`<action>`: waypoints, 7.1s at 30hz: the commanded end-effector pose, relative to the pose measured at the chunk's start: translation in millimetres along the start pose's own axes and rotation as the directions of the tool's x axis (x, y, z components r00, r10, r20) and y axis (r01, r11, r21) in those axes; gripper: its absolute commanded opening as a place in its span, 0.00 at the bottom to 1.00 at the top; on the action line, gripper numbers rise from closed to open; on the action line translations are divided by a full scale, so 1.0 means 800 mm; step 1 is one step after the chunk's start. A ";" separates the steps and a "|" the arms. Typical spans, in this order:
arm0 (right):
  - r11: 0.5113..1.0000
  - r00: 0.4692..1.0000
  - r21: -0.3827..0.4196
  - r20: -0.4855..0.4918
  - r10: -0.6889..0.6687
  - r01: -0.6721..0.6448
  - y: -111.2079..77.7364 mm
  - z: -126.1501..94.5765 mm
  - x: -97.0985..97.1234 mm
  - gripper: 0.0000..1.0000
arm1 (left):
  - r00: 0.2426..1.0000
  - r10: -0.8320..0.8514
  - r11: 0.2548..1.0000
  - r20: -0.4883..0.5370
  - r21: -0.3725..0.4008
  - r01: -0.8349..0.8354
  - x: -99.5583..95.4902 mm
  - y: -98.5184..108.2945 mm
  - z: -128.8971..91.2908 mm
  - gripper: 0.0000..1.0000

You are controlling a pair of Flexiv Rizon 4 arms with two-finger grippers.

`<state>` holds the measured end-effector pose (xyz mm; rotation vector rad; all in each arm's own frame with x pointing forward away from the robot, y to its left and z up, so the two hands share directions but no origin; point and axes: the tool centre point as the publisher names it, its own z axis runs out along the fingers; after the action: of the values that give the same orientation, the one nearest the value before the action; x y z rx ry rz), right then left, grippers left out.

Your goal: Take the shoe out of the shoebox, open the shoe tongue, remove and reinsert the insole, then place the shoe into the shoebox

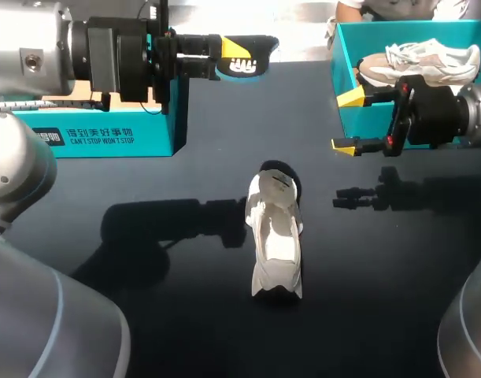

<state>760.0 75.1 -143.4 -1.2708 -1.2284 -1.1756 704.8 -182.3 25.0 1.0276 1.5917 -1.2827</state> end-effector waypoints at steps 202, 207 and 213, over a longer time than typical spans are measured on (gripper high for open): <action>0.998 0.997 0.033 -0.055 -0.052 0.054 0.019 0.108 0.018 0.00 | 0.823 0.168 0.944 -0.543 -0.151 -0.293 0.046 0.085 0.037 1.00; 0.998 0.997 0.030 -0.058 -0.054 0.056 0.020 0.106 0.018 0.00 | 0.858 0.237 0.936 -0.456 -0.130 -0.327 0.044 0.081 0.032 1.00; 0.998 0.997 0.027 -0.058 -0.053 0.055 0.022 0.105 0.016 0.00 | 0.868 0.308 0.928 -0.390 -0.078 -0.365 0.046 0.075 0.031 1.00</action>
<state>779.9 159.2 -134.8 -1.1804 -1.2411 -1.2200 755.1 -202.0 -26.4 1.8592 2.3206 -0.1302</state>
